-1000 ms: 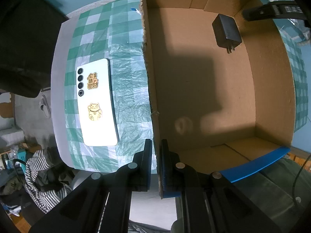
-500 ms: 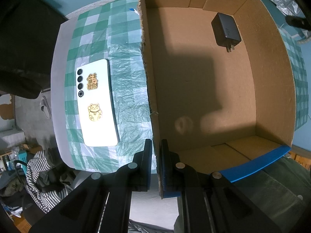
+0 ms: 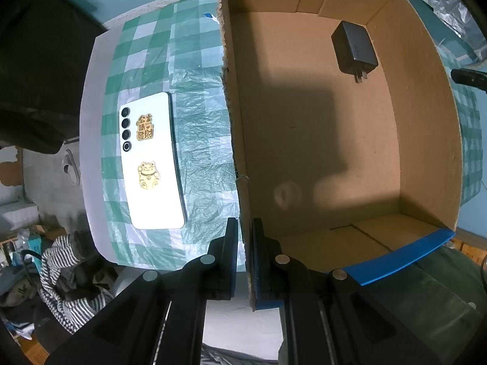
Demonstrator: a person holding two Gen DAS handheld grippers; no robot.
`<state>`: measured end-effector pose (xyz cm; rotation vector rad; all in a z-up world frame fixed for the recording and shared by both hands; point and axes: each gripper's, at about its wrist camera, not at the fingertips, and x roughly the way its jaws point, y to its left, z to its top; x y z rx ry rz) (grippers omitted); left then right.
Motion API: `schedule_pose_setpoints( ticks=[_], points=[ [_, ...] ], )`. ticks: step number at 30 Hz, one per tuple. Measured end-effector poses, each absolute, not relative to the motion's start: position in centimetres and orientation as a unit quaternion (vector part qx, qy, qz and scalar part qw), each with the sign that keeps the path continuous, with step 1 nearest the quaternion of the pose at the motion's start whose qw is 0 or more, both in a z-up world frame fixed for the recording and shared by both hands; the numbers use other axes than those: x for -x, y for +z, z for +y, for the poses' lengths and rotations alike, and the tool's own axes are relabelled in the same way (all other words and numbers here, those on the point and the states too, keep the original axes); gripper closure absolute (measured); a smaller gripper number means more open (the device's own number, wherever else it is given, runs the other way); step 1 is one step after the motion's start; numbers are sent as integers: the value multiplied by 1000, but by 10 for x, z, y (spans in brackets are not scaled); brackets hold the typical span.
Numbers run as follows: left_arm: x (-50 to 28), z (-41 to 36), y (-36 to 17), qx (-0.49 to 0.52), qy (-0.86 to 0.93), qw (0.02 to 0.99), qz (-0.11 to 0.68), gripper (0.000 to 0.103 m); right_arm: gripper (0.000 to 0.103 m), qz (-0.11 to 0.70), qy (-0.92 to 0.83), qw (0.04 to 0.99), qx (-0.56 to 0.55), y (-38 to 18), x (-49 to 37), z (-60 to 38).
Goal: Organize rigid objects
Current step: 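Move the right gripper back to the table toward the mint-green tin, then close the right gripper around the mint-green tin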
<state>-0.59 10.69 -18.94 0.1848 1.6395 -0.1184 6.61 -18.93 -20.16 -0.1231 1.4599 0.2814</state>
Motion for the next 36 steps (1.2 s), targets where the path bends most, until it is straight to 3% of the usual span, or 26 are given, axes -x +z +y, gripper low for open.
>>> schedule_pose_setpoints(
  ticks=[29, 33, 36],
  points=[
    [6, 105, -187, -84, -43, 677, 730, 94, 43, 698, 129, 700, 77, -270, -71, -175],
    [6, 105, -186, -84, -43, 676, 731, 94, 56, 703, 129, 695, 74, -275, -70, -175],
    [7, 105, -186, -85, -44, 676, 731, 94, 56, 702, 128, 697, 72, -275, -70, -175]
  ],
)
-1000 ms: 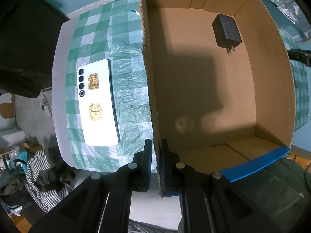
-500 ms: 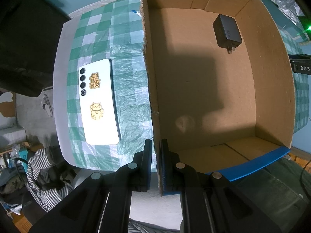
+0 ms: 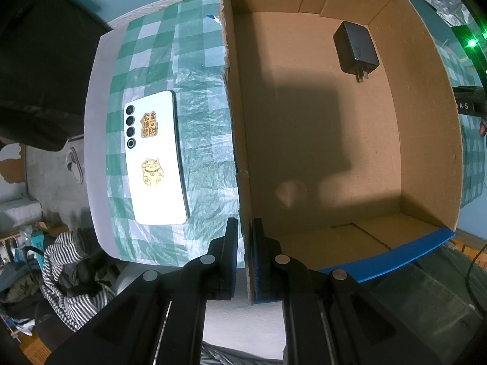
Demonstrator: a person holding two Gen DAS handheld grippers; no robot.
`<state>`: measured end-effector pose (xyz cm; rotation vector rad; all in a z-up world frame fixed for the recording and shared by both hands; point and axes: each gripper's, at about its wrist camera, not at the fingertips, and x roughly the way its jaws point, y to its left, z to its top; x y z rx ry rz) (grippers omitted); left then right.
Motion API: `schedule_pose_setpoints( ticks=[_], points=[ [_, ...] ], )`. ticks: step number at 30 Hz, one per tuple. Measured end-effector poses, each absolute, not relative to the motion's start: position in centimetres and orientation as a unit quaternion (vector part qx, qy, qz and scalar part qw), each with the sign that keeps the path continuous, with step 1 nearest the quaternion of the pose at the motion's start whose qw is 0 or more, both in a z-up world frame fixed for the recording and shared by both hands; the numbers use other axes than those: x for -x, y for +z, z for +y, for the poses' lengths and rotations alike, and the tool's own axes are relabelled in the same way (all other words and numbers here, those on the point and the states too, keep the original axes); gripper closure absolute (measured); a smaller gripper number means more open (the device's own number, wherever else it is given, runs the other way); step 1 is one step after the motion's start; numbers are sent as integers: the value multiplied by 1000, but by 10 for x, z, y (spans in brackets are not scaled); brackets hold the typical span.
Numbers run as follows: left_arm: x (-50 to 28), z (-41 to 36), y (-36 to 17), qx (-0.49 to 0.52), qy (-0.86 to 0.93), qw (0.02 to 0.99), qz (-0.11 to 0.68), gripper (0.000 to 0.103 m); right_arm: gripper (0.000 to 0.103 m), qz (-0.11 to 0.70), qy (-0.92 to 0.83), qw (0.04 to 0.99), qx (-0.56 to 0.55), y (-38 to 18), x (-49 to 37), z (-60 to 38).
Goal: Organize rigid objects
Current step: 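Close the right gripper around the mint-green tin, then lift the tin with the right gripper and carry it over the box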
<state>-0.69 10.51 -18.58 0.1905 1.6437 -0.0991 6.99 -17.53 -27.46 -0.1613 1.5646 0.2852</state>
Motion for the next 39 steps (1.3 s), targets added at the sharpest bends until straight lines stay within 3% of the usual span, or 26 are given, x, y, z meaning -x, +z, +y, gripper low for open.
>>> schedule_pose_setpoints(
  ticks=[39],
  points=[
    [6, 103, -186, -90, -52, 677, 729, 94, 59, 662, 138, 729, 106, -193, -60, -166]
  ],
)
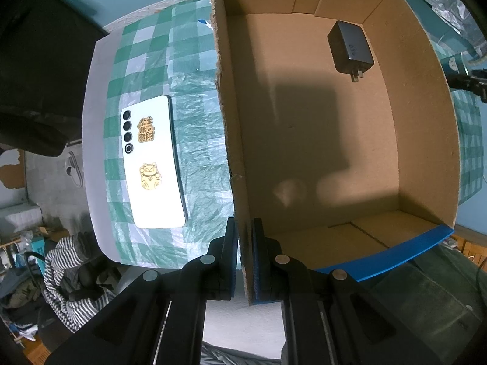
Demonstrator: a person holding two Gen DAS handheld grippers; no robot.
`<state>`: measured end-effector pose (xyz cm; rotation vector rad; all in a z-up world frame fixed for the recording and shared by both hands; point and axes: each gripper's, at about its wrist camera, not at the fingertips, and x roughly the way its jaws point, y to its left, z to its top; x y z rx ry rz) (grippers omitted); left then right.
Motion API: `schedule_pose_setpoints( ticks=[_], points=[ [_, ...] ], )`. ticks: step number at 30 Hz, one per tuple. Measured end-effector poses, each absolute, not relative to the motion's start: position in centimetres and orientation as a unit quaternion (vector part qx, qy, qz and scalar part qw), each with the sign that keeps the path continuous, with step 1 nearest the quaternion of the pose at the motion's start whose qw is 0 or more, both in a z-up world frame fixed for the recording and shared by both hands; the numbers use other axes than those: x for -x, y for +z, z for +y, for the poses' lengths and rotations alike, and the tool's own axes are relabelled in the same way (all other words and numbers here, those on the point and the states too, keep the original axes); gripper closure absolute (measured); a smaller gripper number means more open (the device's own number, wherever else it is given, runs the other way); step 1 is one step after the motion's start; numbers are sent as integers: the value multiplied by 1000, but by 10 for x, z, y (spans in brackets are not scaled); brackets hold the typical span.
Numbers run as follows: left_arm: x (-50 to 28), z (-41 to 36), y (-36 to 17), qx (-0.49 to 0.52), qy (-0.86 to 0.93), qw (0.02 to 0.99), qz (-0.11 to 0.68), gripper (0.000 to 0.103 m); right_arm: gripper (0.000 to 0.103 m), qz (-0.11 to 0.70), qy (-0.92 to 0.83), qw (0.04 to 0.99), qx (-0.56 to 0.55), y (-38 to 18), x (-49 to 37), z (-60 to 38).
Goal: Organize rigid objects
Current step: 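Lift the tin with the right gripper and carry it over the box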
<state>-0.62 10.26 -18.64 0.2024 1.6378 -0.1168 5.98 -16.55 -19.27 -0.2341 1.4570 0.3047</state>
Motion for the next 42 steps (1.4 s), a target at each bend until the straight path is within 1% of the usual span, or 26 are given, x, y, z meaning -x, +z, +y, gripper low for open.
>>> schedule_pose_setpoints(
  ticks=[11, 25, 31, 42],
  points=[
    [6, 102, -186, -84, -51, 678, 728, 94, 59, 638, 158, 743, 126, -156, -64, -151],
    [6, 103, -185, -80, -52, 679, 728, 94, 59, 613, 202, 753, 127, -125, -73, -117],
    [5, 103, -186, -79, -50, 678, 729, 94, 59, 616, 220, 745, 135, -133, -75, -97],
    [8, 104, -186, -76, -47, 678, 729, 94, 59, 646, 226, 712, 158, -174, -73, -78]
  ],
)
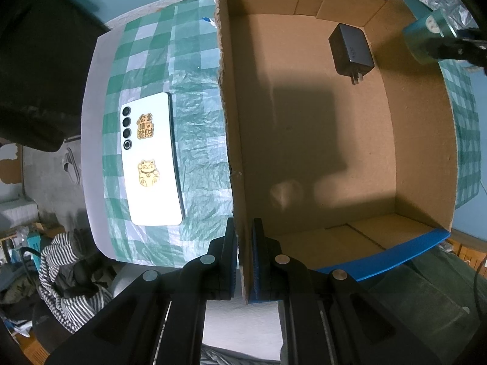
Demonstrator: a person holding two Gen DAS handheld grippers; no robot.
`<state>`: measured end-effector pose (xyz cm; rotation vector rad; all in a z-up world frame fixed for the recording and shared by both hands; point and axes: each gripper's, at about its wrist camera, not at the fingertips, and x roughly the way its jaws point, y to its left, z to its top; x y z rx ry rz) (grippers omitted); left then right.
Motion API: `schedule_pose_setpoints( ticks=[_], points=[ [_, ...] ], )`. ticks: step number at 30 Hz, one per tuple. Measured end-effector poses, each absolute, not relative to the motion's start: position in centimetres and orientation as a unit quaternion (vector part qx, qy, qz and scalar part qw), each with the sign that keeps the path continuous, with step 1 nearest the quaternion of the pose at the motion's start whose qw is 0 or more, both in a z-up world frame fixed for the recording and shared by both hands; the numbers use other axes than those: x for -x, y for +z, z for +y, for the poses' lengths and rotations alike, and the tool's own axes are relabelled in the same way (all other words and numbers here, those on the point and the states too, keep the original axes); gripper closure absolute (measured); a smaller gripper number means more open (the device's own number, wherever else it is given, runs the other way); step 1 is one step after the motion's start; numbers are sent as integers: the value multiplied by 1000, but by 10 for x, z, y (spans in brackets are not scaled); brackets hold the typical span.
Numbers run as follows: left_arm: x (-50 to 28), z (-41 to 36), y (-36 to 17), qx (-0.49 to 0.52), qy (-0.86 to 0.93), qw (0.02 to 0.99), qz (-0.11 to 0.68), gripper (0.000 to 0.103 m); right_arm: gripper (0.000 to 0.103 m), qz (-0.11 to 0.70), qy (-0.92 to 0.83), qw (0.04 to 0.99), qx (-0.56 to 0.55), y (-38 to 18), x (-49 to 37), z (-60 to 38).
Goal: Organize rigid objects
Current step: 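Lift the tin with the right gripper and carry it over the box, then lower the tin into the box and open the right gripper, then move the right gripper back toward the white round puck and white plug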
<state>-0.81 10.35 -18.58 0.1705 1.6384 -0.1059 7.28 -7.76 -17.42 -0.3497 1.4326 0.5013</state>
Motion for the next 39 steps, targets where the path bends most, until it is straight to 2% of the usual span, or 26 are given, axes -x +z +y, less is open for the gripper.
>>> schedule_pose_setpoints(
  ticks=[21, 28, 31, 39],
  points=[
    [7, 106, -186, -77, -47, 678, 730, 94, 59, 665, 220, 692, 172, -213, -66, -64],
    [8, 108, -188, -77, -45, 675, 733, 94, 50, 658, 223, 700, 166, -206, -65, -65],
    [8, 109, -188, -77, -45, 674, 733, 94, 39, 649, 223, 708, 167, -198, -64, -66],
    [8, 108, -189, -79, -46, 674, 733, 94, 38, 634, 221, 726, 145, -173, -60, -83]
  ],
)
